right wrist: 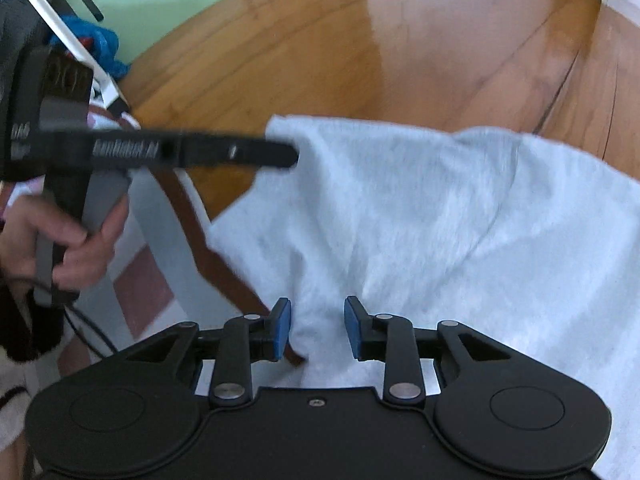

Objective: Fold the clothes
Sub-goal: 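Grasp the folded shirt edge with the left gripper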

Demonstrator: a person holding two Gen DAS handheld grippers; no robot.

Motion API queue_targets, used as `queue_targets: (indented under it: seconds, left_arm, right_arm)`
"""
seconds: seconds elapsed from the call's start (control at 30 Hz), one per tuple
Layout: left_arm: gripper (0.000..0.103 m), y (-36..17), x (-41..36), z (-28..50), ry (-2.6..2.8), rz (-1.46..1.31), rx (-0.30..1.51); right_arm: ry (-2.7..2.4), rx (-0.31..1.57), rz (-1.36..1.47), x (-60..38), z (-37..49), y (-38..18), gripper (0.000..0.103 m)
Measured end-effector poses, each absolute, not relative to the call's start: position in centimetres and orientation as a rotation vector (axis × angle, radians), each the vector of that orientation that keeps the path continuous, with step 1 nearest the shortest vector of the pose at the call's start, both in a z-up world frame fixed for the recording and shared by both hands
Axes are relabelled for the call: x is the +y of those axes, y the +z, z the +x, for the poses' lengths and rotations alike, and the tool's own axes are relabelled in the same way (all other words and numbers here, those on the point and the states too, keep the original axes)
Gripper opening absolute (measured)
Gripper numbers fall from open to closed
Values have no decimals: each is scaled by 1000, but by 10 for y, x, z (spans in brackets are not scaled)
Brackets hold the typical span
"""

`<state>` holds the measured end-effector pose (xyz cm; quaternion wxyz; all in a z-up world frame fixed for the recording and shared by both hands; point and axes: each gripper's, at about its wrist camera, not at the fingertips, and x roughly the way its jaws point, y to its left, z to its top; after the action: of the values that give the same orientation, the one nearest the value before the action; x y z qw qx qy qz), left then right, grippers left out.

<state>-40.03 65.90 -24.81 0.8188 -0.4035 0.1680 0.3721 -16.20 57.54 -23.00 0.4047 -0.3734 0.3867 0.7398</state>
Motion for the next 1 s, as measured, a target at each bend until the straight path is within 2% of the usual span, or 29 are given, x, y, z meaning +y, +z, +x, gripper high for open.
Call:
queue_targets:
  seconds: [0.07, 0.1, 0.13, 0.17, 0.37, 0.53, 0.63, 0.67, 0.7, 0.77, 1.0]
  left_arm:
    - [61, -252, 662, -397, 775, -879, 331]
    - [49, -252, 662, -396, 749, -872, 326]
    - [33, -252, 660, -394, 721, -863, 322]
    - [1, -253, 659, -392, 693, -854, 318]
    - [3, -244, 648, -374, 610, -792, 347]
    - [5, -238, 637, -349, 535, -709, 439]
    - [17, -239, 632, -339, 481, -709, 480]
    - [24, -239, 630, -338, 467, -707, 484]
    - [40, -239, 629, -337, 459, -708, 494]
    - [53, -240, 627, -335, 446, -707, 533]
    - [57, -233, 631, -343, 418, -725, 614]
  right_arm:
    - [1876, 980, -932, 575, -161, -234, 35]
    - [1880, 984, -925, 574, -160, -235, 36]
    - [1885, 991, -916, 573, -159, -235, 37]
    - [1889, 999, -905, 573, -157, -235, 38]
    - [1841, 1122, -690, 577, -124, -223, 38]
    - [1747, 1083, -566, 586, -95, -196, 39]
    - [1751, 1063, -567, 593, -97, -187, 39]
    - [1753, 1048, -587, 594, -102, -188, 40]
    - [1751, 1035, -606, 594, -105, -189, 40]
    - [1731, 1016, -647, 594, -107, -197, 40]
    - [1687, 1081, -632, 590, -97, -213, 40]
